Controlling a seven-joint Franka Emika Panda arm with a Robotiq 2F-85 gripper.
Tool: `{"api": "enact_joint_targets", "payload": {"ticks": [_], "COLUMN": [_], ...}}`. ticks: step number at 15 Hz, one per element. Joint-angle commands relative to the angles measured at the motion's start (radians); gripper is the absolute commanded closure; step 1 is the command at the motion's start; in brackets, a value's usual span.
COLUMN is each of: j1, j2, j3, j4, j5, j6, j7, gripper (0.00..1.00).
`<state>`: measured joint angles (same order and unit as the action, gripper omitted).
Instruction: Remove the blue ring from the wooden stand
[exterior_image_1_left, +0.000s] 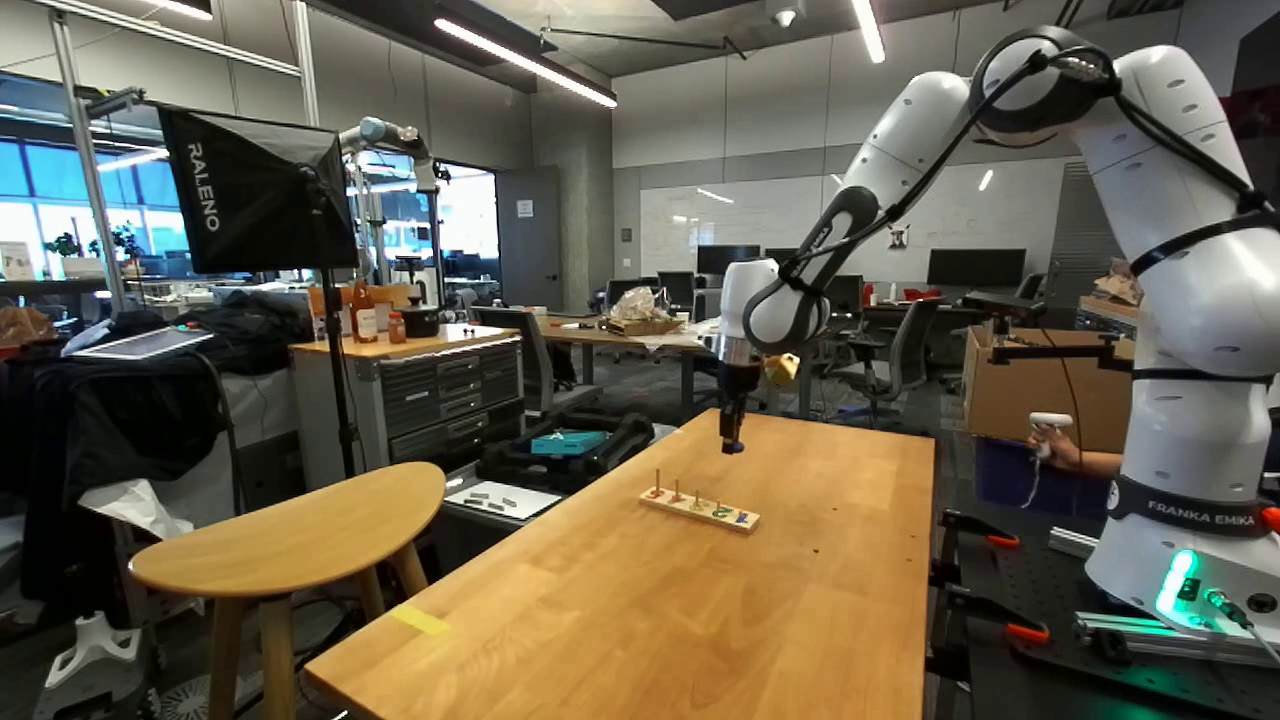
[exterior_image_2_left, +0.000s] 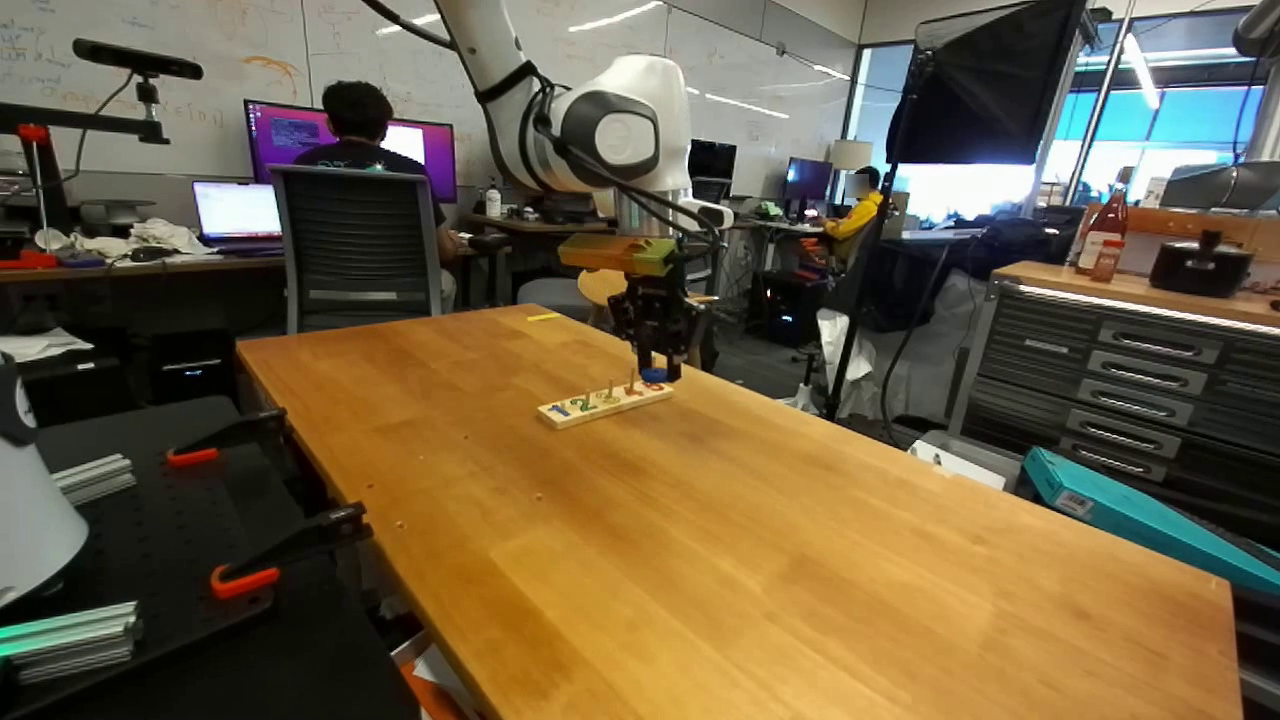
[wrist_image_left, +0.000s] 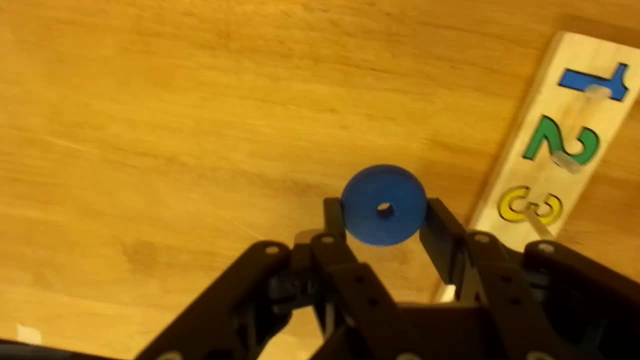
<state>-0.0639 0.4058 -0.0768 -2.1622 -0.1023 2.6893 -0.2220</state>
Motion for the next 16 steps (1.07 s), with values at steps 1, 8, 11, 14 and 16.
{"api": "enact_joint_targets", "payload": {"ticks": [1, 8, 11, 14, 16], "j1": [-0.008, -0.012, -0.013, -0.013, 0.003], "j2": [0.111, 0.124, -0.013, -0.135, -0.225], "j3": [-0.036, 0.016, 0.103, 0.192, 0.22], "j4": [0.038, 0.022, -0.035, -0.046, -0.042], "j5": [-0.055, -0.047, -0.03, 0.017, 0.054], "j6": [0.005, -0.041, -0.055, -0.128, -0.226], "j7": [0.039, 0.003, -0.055, -0.124, -0.144], "gripper": [0.82, 0.08, 0.0, 0.0, 0.0]}}
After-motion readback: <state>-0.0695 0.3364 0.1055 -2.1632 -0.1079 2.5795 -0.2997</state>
